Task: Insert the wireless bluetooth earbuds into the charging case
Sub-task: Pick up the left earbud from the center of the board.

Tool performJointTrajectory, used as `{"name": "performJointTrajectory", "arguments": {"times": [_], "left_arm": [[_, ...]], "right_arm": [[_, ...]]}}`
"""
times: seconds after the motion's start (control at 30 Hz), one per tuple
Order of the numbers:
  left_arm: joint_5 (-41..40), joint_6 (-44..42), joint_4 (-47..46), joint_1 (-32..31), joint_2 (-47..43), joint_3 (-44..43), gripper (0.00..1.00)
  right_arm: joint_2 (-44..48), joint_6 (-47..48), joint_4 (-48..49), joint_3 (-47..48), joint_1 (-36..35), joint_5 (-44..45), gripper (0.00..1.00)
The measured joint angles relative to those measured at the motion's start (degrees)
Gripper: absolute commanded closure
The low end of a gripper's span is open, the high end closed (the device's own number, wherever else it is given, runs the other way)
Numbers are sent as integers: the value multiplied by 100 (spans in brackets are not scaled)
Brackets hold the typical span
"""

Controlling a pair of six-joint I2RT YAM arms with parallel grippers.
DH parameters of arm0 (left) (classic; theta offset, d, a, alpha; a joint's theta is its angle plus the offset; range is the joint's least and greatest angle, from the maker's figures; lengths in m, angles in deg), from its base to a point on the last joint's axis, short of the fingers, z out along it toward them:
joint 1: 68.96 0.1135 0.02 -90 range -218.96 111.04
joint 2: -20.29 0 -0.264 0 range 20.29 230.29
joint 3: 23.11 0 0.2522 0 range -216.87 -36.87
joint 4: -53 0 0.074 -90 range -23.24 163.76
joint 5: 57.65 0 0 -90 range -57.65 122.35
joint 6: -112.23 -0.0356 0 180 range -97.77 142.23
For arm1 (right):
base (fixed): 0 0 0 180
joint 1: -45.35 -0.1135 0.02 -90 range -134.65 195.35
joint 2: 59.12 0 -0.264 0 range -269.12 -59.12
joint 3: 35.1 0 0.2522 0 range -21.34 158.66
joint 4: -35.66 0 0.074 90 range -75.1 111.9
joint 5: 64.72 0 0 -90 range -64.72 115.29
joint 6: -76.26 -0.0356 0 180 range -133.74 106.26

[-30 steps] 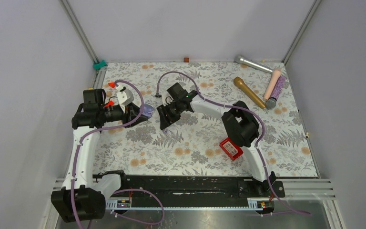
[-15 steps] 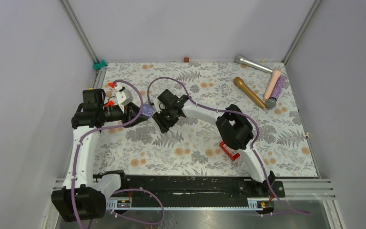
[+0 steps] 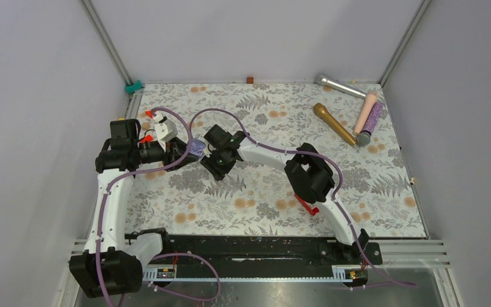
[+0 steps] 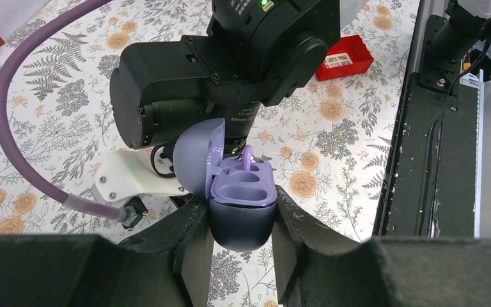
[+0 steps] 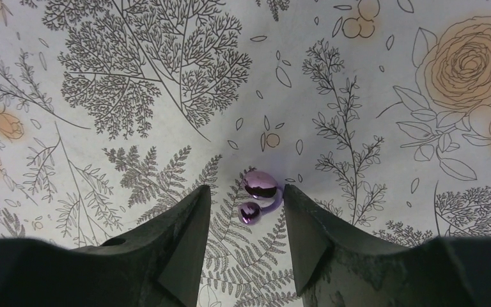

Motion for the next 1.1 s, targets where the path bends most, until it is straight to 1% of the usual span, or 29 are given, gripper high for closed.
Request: {"name": "performJointTrajectory", "arguments": {"times": [0.3,0.5,0.87,1.1], "left_arm": [[55,-98,131,13,9,0,100],[79,-136,177,20,39,0,100],[120,-157,227,24,42,0,100],[157,-278,317,31,66,0,100]], "right_arm": [[-87,44,-42,83,-17,243,55],[-127,57,-57,201,-20,396,57],[-291,59,-302,551,-20,352,52],[-450,59,-411,813,-20,352,52]]}}
